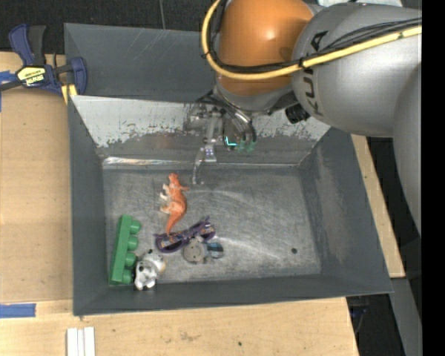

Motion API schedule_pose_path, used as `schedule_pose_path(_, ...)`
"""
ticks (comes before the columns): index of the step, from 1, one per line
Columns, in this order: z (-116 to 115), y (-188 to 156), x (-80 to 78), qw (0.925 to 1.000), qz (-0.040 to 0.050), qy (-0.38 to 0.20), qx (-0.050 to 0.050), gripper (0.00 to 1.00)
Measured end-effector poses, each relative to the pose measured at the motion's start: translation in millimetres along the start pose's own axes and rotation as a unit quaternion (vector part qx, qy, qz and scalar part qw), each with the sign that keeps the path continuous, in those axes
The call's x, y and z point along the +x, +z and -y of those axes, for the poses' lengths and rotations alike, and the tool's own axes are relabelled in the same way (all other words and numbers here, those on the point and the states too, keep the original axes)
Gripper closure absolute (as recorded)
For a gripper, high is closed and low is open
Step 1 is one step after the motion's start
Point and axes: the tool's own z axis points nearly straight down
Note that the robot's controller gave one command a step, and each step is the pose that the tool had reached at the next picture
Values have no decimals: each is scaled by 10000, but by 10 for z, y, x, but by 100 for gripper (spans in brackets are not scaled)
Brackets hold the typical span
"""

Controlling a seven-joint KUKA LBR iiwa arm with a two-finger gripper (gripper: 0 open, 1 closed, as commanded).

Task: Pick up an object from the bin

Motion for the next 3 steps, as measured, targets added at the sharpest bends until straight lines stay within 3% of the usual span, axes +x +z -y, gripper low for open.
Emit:
schedule_pose_path(1, 5, -53, -16, 10000, 44, 10, -5, 0)
schedule_pose_path(2, -19, 100, 12, 9994, 74, -338, 0, 0)
schedule_pose_path(3, 262, 371, 503, 9929, 40, -1192, -1, 0)
